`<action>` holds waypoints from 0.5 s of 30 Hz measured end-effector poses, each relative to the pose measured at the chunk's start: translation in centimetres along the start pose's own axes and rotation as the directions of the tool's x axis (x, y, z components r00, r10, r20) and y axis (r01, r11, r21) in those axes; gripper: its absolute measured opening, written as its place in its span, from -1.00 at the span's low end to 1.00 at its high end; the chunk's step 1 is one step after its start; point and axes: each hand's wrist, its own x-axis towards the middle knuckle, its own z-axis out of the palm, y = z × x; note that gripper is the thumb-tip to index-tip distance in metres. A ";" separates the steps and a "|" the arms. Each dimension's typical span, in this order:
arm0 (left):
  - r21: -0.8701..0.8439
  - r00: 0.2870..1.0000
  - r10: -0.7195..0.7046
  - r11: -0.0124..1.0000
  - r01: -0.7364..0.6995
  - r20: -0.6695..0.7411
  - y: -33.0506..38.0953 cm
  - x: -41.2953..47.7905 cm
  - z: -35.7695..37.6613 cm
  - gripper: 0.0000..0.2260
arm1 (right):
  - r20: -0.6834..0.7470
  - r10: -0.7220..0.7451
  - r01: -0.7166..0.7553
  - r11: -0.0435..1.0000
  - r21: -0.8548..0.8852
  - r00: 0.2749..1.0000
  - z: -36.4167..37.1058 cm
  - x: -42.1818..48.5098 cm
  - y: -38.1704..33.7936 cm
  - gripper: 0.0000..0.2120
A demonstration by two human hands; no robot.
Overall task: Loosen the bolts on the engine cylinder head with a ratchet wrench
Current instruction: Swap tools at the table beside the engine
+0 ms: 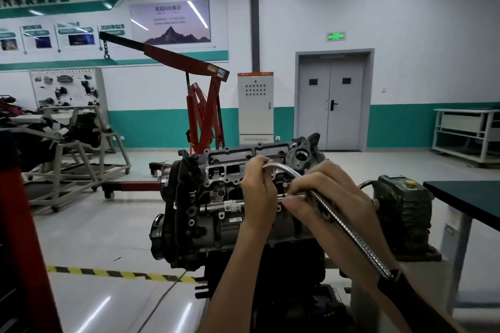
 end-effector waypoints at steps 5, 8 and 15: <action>0.053 1.000 -0.018 0.998 0.018 0.012 -1.6 -0.1 0.0 -0.79 | -0.155 0.166 -0.106 0.936 0.337 0.974 4.1 1.8 1.1 -0.69; 0.062 0.997 -0.066 0.996 0.063 0.043 -2.8 -0.4 -0.2 -0.75 | -0.229 0.273 -0.119 0.845 0.521 0.934 6.1 1.8 1.7 -0.66; 0.114 0.977 -0.167 0.982 0.153 0.129 -5.4 -1.3 -0.6 -0.83 | -0.212 0.344 -0.167 0.799 0.577 0.915 8.1 1.6 3.9 -0.66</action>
